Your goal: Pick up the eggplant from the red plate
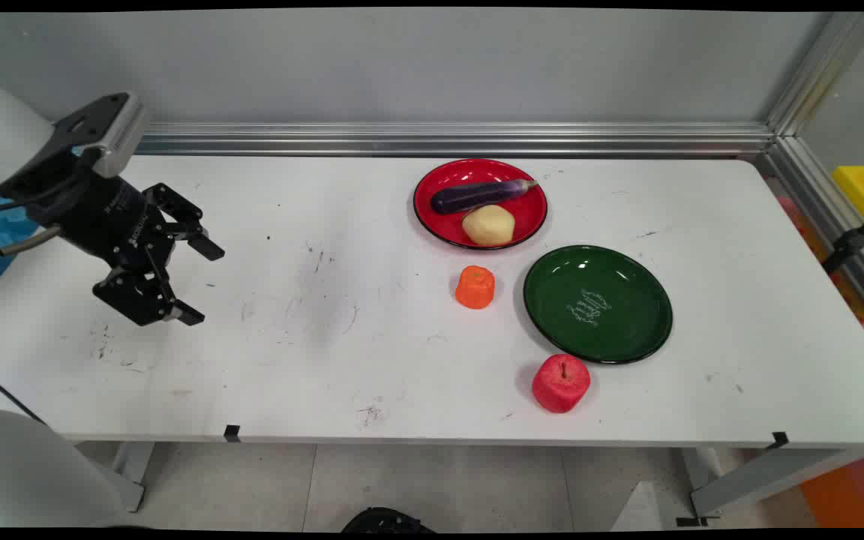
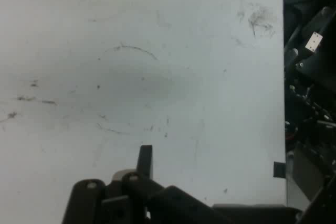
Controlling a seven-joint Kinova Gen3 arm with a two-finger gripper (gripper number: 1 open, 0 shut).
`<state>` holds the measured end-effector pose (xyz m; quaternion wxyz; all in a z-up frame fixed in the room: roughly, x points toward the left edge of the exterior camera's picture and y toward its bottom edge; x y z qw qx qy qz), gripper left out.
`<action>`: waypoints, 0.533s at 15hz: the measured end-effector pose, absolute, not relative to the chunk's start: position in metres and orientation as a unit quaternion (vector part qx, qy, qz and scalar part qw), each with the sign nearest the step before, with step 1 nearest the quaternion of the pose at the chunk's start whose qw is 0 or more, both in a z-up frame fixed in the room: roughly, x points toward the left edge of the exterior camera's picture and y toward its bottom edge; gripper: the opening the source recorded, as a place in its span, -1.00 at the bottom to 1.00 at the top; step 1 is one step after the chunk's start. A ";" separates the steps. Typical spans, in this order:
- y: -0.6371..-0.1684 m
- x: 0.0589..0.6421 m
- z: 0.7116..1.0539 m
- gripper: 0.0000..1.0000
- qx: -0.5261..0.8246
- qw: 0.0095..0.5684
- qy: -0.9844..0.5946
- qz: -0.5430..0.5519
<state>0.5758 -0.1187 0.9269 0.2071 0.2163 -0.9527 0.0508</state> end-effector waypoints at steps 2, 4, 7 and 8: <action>-0.120 0.576 0.926 1.00 0.227 0.211 -0.949 0.057; -0.125 0.575 0.925 1.00 0.244 0.215 -0.943 0.069; -0.138 0.571 0.925 1.00 0.270 0.222 -0.933 0.091; -0.145 0.569 0.925 1.00 0.281 0.225 -0.928 0.100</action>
